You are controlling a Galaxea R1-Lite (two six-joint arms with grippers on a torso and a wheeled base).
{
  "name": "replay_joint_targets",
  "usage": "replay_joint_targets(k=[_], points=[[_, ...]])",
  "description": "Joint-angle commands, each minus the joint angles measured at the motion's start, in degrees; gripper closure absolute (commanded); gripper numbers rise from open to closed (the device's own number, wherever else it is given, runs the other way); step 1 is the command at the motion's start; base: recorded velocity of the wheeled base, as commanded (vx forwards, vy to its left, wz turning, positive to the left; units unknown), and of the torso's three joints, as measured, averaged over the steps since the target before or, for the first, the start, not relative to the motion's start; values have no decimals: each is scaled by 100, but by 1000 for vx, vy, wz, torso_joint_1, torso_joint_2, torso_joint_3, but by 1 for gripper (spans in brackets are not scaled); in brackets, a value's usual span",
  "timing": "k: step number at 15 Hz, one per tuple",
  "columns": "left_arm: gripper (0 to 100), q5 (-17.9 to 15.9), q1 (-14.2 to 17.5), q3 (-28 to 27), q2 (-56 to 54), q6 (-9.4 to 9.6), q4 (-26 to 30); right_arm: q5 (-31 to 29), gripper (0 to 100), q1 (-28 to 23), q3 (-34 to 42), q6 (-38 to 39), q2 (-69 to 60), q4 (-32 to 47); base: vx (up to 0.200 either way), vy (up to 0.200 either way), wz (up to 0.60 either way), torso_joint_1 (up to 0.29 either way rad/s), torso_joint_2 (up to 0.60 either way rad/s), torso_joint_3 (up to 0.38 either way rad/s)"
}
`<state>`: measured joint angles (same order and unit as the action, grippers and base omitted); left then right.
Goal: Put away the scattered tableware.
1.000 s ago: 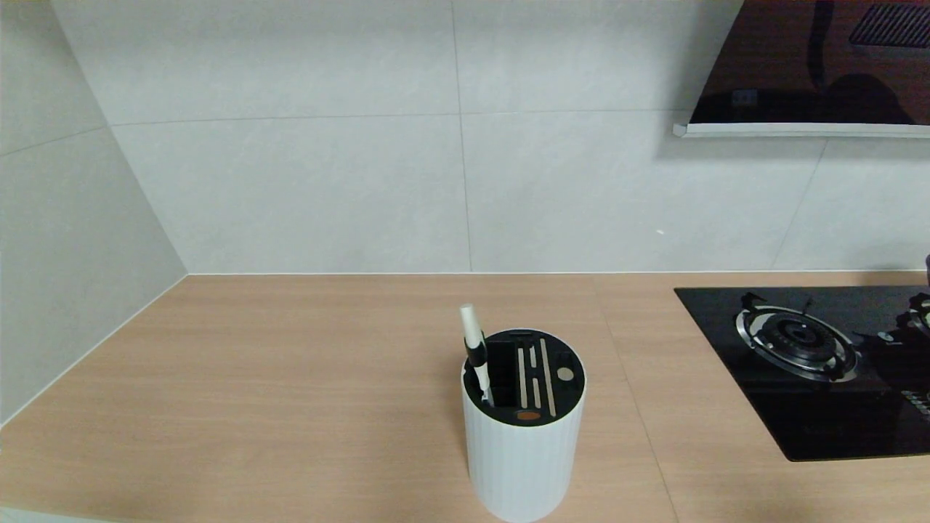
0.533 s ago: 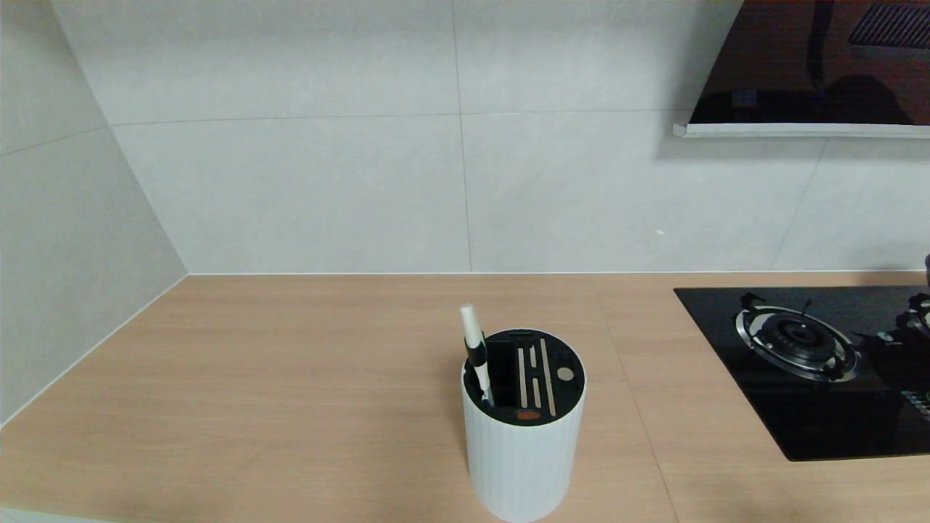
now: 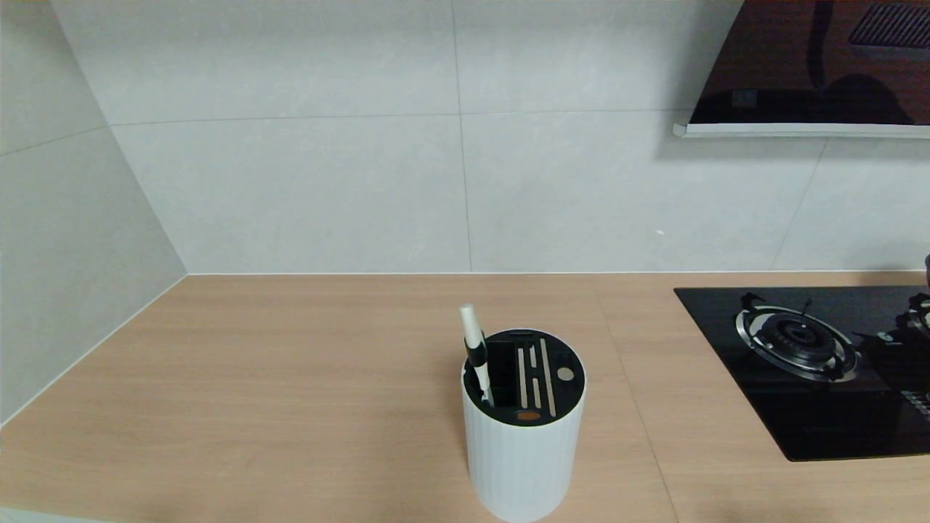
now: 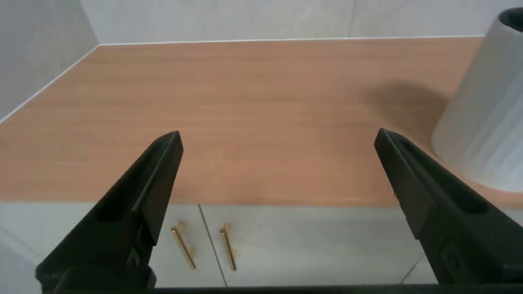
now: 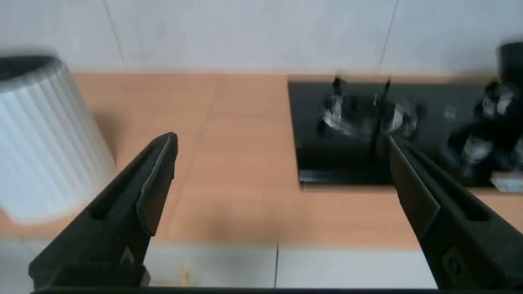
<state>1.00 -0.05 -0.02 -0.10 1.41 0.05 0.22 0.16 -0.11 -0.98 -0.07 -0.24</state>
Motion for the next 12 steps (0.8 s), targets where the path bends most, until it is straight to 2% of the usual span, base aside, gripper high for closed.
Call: replay_joint_targets(k=[1, 3, 12], points=[[0, -3, 5, 2, 10, -27, -5, 119, 0, 2, 11, 1, 7, 16, 0, 0, 0, 0, 0, 0], [0, 6, 5, 2, 10, -159, -5, 110, 0, 2, 11, 10, 7, 7, 0, 0, 0, 0, 0, 0], [0, 6, 5, 2, 10, -159, -5, 119, 0, 2, 11, 133, 7, -2, 0, 0, 0, 0, 0, 0]])
